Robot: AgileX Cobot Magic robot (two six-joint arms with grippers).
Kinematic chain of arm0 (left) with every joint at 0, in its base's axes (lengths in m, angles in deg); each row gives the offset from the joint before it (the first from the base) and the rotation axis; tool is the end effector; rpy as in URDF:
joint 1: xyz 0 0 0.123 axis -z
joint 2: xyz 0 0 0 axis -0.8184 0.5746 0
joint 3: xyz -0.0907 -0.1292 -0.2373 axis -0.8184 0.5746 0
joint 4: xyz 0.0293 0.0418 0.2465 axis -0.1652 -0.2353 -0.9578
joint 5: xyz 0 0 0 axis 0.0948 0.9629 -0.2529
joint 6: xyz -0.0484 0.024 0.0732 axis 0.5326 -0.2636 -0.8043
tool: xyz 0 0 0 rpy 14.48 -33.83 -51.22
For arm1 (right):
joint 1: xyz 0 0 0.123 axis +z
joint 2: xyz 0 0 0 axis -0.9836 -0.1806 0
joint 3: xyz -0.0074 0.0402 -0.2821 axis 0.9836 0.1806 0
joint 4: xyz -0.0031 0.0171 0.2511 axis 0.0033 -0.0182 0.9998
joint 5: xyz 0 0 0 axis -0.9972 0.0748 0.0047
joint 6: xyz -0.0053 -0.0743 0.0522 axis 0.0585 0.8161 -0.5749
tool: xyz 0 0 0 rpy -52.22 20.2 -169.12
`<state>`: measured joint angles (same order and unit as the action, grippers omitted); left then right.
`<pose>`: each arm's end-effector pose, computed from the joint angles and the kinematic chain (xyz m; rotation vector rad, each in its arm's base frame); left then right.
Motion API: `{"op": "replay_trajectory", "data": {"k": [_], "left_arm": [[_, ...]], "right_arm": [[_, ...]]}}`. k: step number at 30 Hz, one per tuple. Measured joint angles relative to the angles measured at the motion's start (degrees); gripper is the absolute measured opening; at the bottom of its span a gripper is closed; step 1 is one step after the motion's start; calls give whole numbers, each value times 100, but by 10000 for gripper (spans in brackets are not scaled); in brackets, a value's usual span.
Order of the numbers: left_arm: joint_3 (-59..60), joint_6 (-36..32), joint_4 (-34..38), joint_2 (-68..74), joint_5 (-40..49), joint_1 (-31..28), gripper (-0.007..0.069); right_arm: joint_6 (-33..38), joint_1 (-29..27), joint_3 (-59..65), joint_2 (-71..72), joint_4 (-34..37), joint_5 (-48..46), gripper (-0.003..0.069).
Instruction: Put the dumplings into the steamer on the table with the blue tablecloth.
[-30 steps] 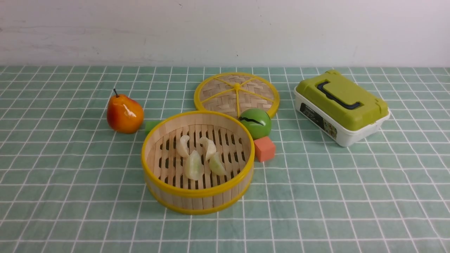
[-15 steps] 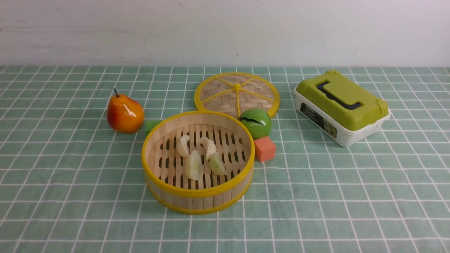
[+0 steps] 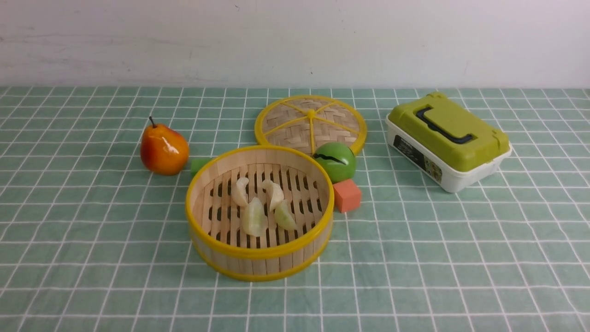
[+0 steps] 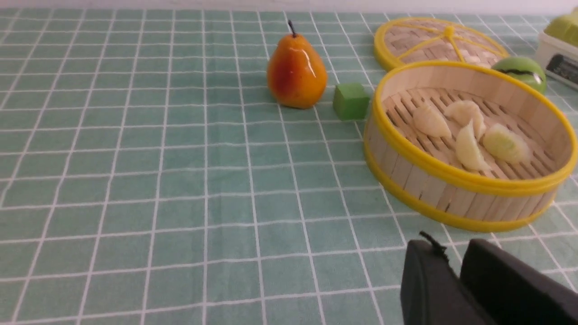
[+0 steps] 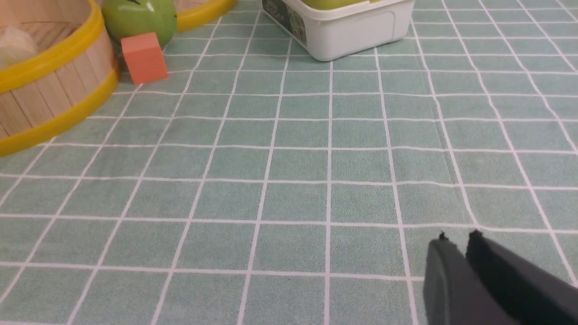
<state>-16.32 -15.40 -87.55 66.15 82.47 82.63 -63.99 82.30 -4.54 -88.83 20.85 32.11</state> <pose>0.0342 0.0114 0.2701 0.0763 1.8103 -0.2052 0.0519 0.0061 0.1737 0.0099 1.8694 0.1299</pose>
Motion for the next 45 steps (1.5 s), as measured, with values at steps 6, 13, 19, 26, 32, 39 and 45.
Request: {"op": "replay_trajectory", "data": {"k": [6, 13, 19, 26, 32, 39, 45], "left_arm": [[964, -1119, 680, -276, -1732, -1240, -6], [2147, -1376, 1956, -271, -2411, -2047, -14], [2210, -1832, 2089, -271, -1709, -2113, -14], [2210, -2227, 2221, -271, -1726, -2112, -14], [2215, -2227, 2252, -271, -1768, -2112, -14], [2216, -2227, 2252, -271, -1768, -2112, -14], [2216, -2227, 2252, -271, -1768, -2112, -14]], "right_arm": [[-7, -3, 0, 0, 18, -2, 74], [-13, -3, 0, 0, 23, -2, 83], [-13, -3, 0, 0, 23, -2, 91], [-13, -3, 0, 0, 23, -2, 99], [-19, -3, 0, 0, 23, -2, 106], [-19, -3, 0, 0, 23, -2, 114], [-19, -3, 0, 0, 23, -2, 113]]}}
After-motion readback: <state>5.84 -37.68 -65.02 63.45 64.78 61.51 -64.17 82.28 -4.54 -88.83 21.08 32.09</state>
